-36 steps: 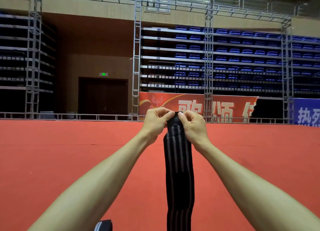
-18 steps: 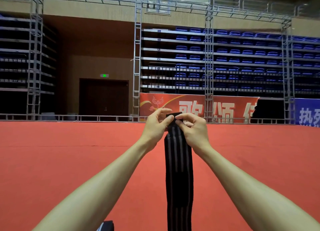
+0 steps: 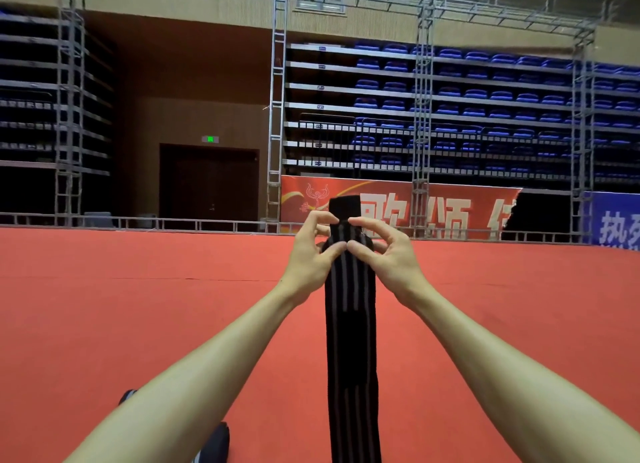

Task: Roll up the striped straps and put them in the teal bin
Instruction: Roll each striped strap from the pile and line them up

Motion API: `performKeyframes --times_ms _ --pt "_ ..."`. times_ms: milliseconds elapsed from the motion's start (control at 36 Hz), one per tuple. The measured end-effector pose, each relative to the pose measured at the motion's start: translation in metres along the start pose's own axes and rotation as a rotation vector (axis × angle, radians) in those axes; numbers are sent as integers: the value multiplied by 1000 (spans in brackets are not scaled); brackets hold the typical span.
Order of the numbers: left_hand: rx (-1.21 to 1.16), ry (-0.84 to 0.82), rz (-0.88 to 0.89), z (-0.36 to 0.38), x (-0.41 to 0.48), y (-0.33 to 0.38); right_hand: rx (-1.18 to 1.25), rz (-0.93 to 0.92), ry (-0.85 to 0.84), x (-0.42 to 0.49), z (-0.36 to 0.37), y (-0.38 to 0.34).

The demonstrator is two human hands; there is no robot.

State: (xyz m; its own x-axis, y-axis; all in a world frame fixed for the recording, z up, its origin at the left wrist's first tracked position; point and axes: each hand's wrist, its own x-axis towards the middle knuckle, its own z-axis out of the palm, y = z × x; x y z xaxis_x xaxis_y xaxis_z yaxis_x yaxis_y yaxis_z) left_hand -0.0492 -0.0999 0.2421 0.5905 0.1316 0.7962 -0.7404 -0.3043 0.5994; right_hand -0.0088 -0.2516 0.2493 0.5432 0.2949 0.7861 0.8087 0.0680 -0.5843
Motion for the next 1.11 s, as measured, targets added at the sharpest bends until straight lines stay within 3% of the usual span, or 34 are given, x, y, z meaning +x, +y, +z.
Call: performKeyframes --times_ms 139,306,472,722,1000,1111 --pt "-13 -29 -4 2 -1 0 -75 -44 -5 -1 -1 0" --pt "-68 -52 -28 11 -7 3 42 -20 -4 6 -1 -9" --pt "31 -243 47 9 -16 -8 109 -22 119 16 -4 -14" --pt "63 -158 68 12 -12 -9 -46 -43 -60 21 -4 -23" --pt "67 -274 8 11 -42 -30 50 -31 77 33 -10 -28" --pt "81 -216 -14 14 -45 -35 71 -26 87 36 -11 -29"
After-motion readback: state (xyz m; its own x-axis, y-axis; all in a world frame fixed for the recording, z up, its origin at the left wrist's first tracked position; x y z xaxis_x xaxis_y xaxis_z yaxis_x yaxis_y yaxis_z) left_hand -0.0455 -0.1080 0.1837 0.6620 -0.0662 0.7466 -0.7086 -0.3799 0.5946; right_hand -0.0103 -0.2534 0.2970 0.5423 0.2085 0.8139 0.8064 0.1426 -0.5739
